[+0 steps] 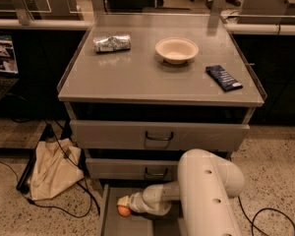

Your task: Pick orange from bottom drawer and place on counter

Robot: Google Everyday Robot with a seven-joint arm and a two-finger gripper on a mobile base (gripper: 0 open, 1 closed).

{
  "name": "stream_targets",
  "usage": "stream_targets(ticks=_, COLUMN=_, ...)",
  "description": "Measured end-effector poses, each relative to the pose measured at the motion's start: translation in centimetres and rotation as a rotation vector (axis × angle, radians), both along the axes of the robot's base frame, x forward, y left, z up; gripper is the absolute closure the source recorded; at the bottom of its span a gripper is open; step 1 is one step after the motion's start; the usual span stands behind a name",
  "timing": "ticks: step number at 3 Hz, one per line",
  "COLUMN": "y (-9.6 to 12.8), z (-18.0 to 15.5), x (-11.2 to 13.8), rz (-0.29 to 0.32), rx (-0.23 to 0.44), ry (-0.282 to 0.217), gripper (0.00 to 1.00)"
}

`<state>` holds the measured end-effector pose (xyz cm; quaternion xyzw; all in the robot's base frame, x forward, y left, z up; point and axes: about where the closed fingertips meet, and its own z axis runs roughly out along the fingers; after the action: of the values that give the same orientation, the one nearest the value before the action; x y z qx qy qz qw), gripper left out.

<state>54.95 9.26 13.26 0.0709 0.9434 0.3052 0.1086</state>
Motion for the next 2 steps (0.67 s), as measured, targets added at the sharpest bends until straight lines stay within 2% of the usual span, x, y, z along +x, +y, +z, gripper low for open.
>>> stream_targets(ticks=1, y=0.0, z=0.0, x=0.0, rz=0.0, rx=0.0, ry=0.0, gripper=0.95)
stream_targets(ticks=2, y=0.15, z=0.15, x=-0.03, rz=0.007, rx=0.003, ry=-0.005, gripper=1.0)
